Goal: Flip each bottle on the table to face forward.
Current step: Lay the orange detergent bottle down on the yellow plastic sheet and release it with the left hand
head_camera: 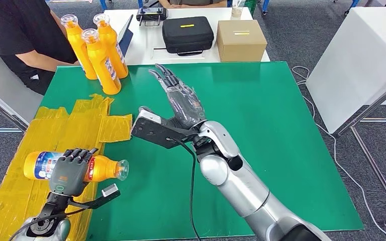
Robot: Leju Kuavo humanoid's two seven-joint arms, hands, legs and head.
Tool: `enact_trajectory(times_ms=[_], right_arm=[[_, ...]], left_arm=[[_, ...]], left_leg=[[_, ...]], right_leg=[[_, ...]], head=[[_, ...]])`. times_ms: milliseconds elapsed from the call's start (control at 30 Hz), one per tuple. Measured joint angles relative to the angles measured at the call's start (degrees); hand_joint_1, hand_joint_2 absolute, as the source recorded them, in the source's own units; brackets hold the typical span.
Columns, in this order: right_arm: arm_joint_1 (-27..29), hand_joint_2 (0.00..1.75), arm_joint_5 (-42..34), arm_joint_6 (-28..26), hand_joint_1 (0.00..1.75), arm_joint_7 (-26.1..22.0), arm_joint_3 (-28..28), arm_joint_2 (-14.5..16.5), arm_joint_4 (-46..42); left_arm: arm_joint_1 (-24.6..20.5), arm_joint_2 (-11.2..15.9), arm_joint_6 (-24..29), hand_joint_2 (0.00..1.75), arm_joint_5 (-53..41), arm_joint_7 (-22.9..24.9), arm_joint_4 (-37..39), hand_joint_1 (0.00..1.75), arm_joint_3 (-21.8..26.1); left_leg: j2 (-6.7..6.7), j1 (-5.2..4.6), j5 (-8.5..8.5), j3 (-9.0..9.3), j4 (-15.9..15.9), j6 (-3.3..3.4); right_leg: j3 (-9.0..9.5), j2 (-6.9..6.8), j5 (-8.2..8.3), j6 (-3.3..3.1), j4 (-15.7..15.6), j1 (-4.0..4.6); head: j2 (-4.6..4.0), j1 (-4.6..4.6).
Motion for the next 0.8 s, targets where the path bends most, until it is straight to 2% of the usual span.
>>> enact_trajectory(times_ms=[67, 133, 200, 267, 533, 800], right_arm=[[0.02, 0.0, 0.02, 0.03, 0.0, -0.03, 0.04, 0.03, -0.12], [0.1, 0.0, 0.05, 0.04, 0.0, -0.05, 0.07, 0.03, -0.29], [0.39, 0.0, 0.11, 0.04, 0.0, -0.12, 0.07, 0.01, -0.44], [0.96, 0.0, 0.26, 0.09, 0.0, -0.22, 0.05, -0.01, -0.59], [2.48, 0.0, 0.96, 0.19, 0.0, -0.38, -0.01, -0.54, -1.26], [4.79, 0.0, 2.27, 0.2, 0.0, -0.54, -0.4, -1.49, -2.56]], left_arm=[[-0.71, -0.59, 0.0, 1.75, -0.06, 0.69, 1.82, 1.73, -0.43], [-1.31, -1.42, 0.01, 1.75, -0.5, 1.38, 3.7, 0.88, -0.9], [-1.8, -2.34, 0.02, 0.87, -0.6, 2.11, 5.67, 0.03, -1.22], [-2.47, -3.22, 0.02, 0.0, 0.23, 2.67, 8.29, 0.0, -1.32], [-5.08, -5.09, 0.42, 0.0, 4.81, 1.64, 16.14, 0.0, -1.27], [-5.25, -5.95, -2.7, 0.0, 11.37, -2.84, 17.46, 0.0, -1.06]], left_leg=[[0.0, 0.0, 0.0, 0.0, 0.0, 0.0], [0.0, 0.0, 0.0, 0.0, 0.0, 0.0], [0.0, 0.0, 0.0, 0.0, 0.0, 0.0], [0.0, -0.01, 0.0, 0.0, 0.0, 0.0], [-0.04, -0.01, 0.0, 0.01, 0.0, 0.0], [-0.05, -0.01, 0.0, 0.03, 0.0, 0.01]], right_leg=[[0.0, 0.0, 0.0, 0.0, 0.0, 0.0], [0.01, 0.0, 0.0, 0.0, 0.0, -0.01], [0.01, 0.0, 0.0, 0.0, 0.0, -0.01], [0.01, 0.0, 0.0, 0.0, 0.0, -0.02], [0.04, -0.03, 0.0, 0.0, -0.01, -0.02], [0.08, -0.04, 0.0, 0.0, 0.0, -0.02]], head=[[0.01, 0.0], [0.0, 0.01], [-0.01, 0.01], [-0.01, 0.01], [0.0, -0.01], [-0.01, -0.02]])
